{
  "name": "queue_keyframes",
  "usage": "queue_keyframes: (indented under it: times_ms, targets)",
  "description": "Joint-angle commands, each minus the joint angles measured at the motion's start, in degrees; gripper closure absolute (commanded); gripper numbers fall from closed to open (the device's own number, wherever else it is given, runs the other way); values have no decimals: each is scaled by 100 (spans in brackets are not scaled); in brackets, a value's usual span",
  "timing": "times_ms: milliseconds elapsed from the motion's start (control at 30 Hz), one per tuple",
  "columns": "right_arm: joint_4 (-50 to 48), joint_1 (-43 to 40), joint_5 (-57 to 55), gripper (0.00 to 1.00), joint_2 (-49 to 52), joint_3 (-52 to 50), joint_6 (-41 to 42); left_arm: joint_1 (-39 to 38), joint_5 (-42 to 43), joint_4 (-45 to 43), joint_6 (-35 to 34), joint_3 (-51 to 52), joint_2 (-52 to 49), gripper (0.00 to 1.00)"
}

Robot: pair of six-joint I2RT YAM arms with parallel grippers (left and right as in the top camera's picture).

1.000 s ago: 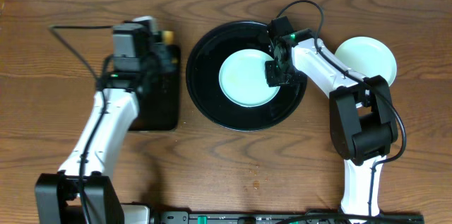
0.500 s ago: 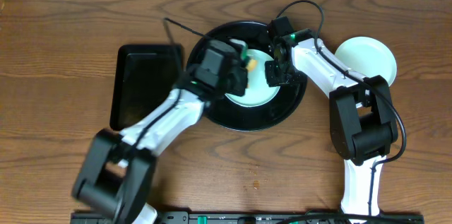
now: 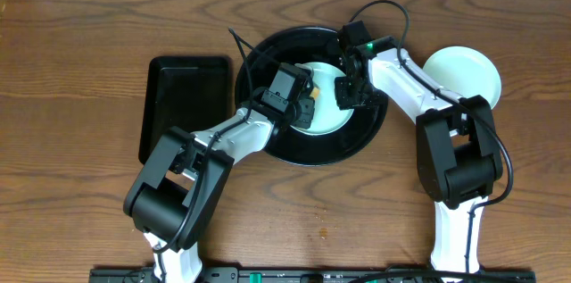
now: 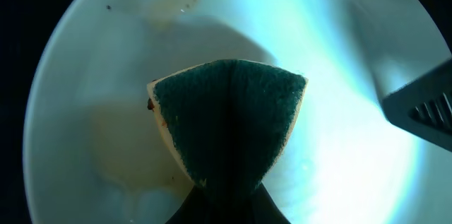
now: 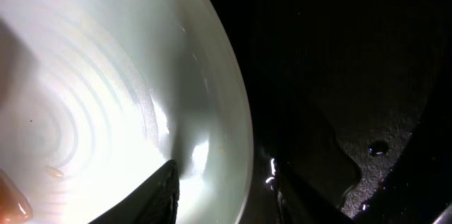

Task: Clean dirty plates on tray and stack at the side
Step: 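Bring the sponge back and scrub the green plate again with left gripper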

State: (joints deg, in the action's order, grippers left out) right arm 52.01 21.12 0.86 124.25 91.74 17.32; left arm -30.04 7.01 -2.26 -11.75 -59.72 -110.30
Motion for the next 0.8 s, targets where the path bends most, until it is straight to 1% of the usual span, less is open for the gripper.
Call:
queue_keyframes:
  times_ms: [0, 167, 333, 600, 767]
  targets:
    - [2, -4, 28, 59, 17, -42, -70, 87, -485, -96, 107, -116, -271, 92]
    - [4, -4, 28, 61, 17, -42, -70, 164, -1095, -299, 321, -116, -455, 92]
    - [2, -4, 26, 62, 17, -42, -70, 304, -1106, -846, 315, -116, -723, 92]
    - [-7, -4, 28, 63, 17, -42, -70, 313, -918, -1766, 315, -116, -1113, 92]
    - [-22, -4, 26, 73, 17, -42, -70, 306, -125, -2396, 229, -116, -1110, 92]
